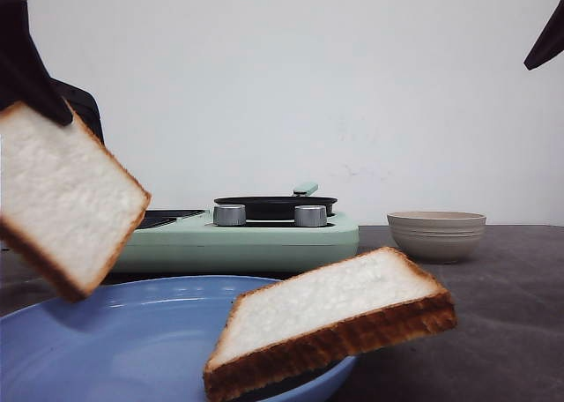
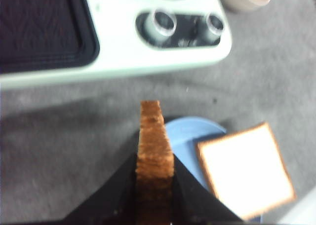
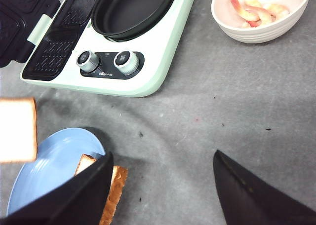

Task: Make breakfast with bread and shrimp
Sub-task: 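Lift the bread slice with the left gripper toward the toaster plates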

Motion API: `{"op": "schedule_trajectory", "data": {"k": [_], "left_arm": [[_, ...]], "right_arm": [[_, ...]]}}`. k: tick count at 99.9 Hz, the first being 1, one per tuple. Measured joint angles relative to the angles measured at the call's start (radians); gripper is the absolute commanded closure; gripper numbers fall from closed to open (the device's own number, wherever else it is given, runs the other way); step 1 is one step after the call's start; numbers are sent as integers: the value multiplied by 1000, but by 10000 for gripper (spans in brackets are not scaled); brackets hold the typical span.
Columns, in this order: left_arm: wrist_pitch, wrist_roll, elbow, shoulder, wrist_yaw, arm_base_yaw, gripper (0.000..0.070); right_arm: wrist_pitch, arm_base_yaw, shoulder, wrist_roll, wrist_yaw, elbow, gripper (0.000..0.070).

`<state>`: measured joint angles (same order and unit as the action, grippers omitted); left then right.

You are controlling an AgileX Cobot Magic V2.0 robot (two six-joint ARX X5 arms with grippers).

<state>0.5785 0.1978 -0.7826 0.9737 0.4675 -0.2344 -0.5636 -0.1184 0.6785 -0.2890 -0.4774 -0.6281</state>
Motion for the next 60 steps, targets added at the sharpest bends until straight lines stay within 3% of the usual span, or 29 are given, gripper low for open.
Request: {"op": "schedule_trajectory", "data": {"k": [28,60], "left_arm": [[-56,-10,-74,8,-127,-28,697],[-96,-130,-223,153,-295,-44,697]], "right_arm": [[0,0,0,0,0,0,303],[0,0,0,0,0,0,303]]}}
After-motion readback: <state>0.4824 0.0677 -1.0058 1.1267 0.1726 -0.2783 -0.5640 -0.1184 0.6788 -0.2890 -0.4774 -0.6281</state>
